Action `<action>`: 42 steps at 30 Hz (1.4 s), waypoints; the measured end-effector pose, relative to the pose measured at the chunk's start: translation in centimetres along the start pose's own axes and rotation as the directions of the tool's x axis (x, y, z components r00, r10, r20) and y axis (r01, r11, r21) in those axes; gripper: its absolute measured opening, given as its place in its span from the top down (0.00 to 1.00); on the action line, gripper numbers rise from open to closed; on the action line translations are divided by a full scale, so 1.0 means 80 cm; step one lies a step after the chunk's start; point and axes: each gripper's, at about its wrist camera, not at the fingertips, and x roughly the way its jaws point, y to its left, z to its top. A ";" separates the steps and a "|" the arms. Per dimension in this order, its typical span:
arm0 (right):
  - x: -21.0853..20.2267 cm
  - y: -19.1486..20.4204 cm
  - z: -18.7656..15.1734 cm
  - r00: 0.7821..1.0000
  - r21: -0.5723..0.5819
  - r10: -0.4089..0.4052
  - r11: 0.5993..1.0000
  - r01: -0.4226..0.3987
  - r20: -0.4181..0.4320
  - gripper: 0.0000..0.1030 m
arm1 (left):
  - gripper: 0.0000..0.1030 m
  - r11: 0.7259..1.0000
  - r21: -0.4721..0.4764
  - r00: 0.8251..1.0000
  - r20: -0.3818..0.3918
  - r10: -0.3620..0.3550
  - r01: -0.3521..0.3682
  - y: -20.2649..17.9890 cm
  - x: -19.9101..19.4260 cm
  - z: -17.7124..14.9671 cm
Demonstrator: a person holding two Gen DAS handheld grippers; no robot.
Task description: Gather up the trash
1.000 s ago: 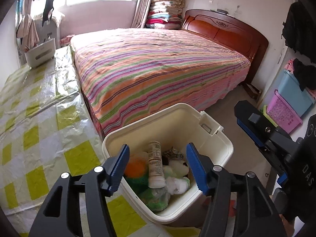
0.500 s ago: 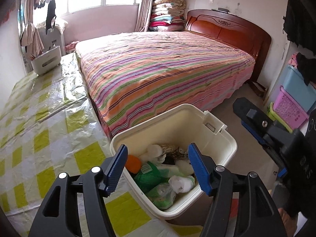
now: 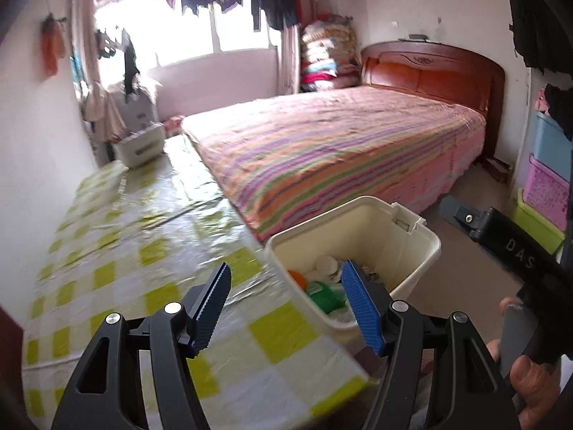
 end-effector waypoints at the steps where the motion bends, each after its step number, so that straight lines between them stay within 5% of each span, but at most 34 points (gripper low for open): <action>1: -0.008 0.005 -0.003 1.000 -0.028 0.009 1.000 -0.009 0.014 0.06 | 0.39 1.000 -0.002 1.000 0.012 0.016 -0.016 0.001 -0.012 -0.008; 5: -0.027 0.019 -0.018 0.997 -0.103 0.068 0.993 -0.064 0.037 0.06 | 0.33 0.999 -0.040 0.999 0.030 0.037 -0.036 0.003 -0.038 -0.023; 14: -0.026 0.003 -0.033 0.978 -0.048 0.208 0.977 -0.208 -0.020 0.06 | 0.30 0.977 -0.197 0.993 0.062 0.097 -0.083 0.009 -0.069 -0.036; 25: -0.008 -0.008 -0.032 0.974 -0.076 0.221 0.972 -0.224 -0.047 0.06 | 0.29 0.949 -0.282 0.990 -0.012 0.141 -0.138 -0.001 -0.060 -0.053; 34: -0.026 -0.019 -0.033 0.964 -0.038 0.264 0.963 -0.265 -0.038 0.06 | 0.29 0.955 -0.246 0.986 -0.004 0.169 -0.165 -0.023 -0.072 -0.064; 42: -0.027 -0.020 -0.037 0.966 -0.043 0.256 0.965 -0.257 -0.030 0.06 | 0.29 0.971 -0.202 0.992 -0.048 0.120 -0.128 -0.041 -0.055 -0.069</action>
